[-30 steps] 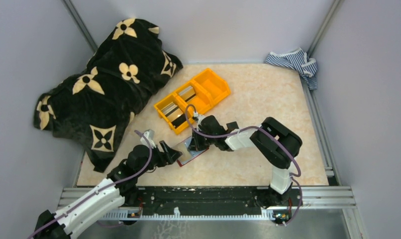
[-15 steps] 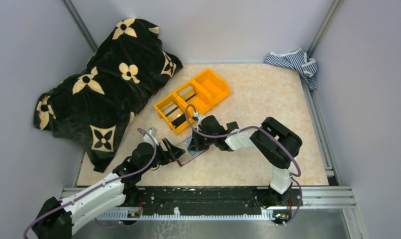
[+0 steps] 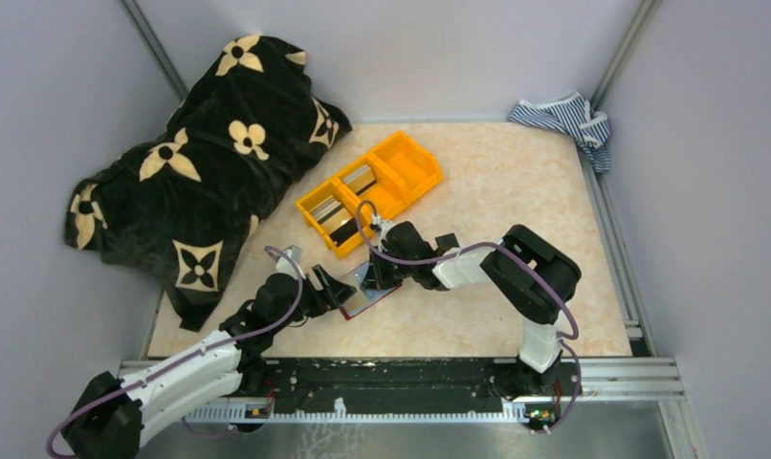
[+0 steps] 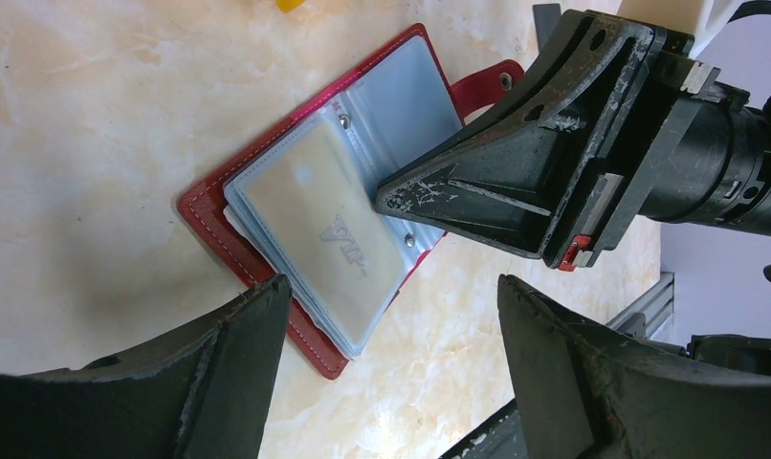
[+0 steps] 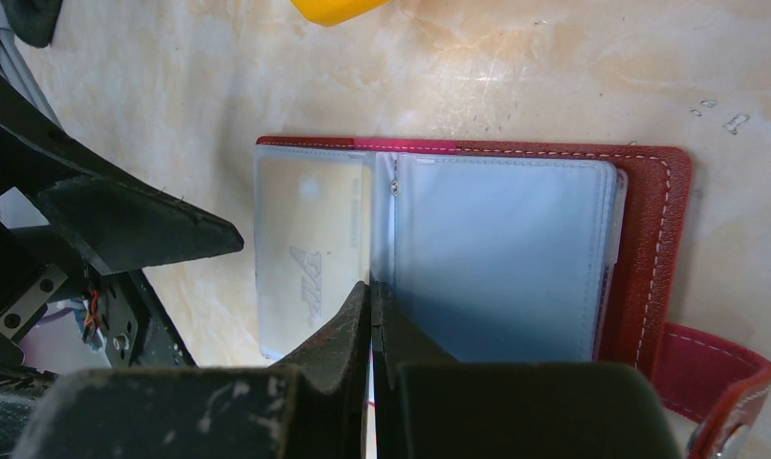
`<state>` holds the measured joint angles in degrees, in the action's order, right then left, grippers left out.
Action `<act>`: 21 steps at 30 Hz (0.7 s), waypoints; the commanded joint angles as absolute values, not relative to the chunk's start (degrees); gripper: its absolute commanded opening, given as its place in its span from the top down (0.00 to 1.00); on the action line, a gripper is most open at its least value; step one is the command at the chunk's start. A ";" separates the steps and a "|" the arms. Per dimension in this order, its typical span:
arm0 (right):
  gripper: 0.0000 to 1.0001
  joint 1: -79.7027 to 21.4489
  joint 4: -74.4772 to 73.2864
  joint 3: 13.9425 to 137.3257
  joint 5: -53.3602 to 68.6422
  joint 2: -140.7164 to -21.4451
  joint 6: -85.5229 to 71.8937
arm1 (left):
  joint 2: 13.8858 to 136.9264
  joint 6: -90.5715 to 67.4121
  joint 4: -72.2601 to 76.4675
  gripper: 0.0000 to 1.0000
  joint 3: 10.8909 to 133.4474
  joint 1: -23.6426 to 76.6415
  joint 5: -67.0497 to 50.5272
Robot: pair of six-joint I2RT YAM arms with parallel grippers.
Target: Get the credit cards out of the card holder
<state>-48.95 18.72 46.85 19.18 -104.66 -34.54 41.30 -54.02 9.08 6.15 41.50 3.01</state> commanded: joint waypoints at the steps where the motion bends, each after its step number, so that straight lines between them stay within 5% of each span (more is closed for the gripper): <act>1: 1.00 -48.80 15.10 45.16 15.84 -106.92 -32.74 | 41.26 -54.37 9.68 0.15 5.59 41.66 4.88; 21: 1.00 -48.78 15.21 45.07 16.10 -107.07 -32.74 | 44.80 -52.27 18.54 0.16 5.42 41.66 7.58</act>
